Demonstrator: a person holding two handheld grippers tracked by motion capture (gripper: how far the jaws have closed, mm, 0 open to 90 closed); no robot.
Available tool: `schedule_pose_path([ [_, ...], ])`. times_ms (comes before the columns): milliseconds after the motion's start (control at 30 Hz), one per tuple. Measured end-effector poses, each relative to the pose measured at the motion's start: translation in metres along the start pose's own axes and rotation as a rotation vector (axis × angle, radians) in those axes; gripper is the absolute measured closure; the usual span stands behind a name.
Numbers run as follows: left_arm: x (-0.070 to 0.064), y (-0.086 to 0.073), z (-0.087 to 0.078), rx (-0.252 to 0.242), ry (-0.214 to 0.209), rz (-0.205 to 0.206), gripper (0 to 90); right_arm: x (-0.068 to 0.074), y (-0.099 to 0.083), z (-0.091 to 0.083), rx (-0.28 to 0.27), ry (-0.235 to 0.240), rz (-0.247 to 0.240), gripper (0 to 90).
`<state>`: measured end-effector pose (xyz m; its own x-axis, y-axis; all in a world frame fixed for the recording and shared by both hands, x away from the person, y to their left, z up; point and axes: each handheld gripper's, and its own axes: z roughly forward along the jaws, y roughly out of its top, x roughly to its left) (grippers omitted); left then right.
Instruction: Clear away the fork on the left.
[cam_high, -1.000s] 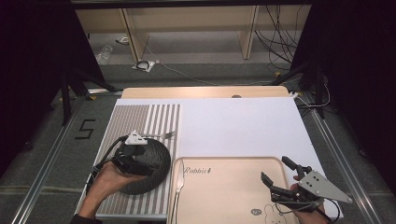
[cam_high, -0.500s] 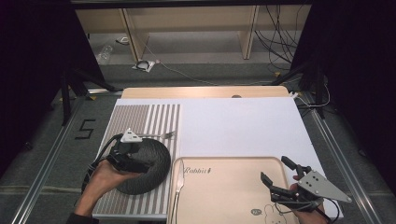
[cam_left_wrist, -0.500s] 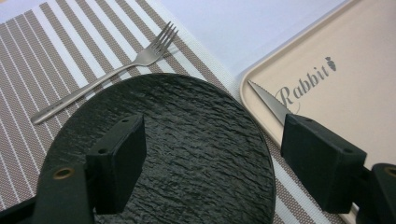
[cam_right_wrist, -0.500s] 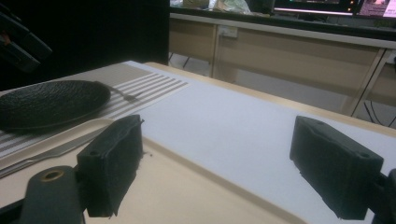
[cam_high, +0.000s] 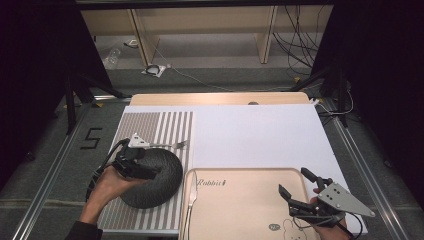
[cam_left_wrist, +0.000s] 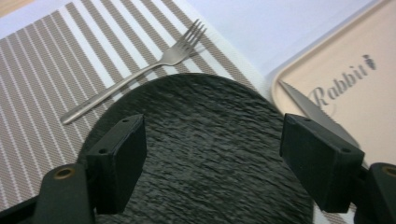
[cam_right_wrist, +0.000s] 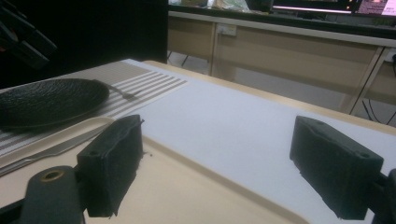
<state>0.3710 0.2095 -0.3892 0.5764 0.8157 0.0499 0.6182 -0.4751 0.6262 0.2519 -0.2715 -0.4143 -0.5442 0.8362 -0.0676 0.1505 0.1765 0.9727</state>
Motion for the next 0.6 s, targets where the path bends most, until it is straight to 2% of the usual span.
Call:
schedule_pose_path([
  [133, 0.009, 0.005, 0.003, 0.003, 0.013, 0.005, 22.9, 0.000, 0.000, 0.000, 0.002, 0.000, 0.000, 17.9],
  [367, 0.027, 0.013, 0.015, 0.043, 0.001, 0.022, 22.7, 0.000, 0.000, -0.001, 0.000, -0.003, 0.003, 18.0],
  [600, 0.038, 0.023, 0.029, 0.065, 0.014, 0.033, 22.5, 0.000, 0.000, 0.000, 0.001, -0.001, 0.002, 18.2],
])
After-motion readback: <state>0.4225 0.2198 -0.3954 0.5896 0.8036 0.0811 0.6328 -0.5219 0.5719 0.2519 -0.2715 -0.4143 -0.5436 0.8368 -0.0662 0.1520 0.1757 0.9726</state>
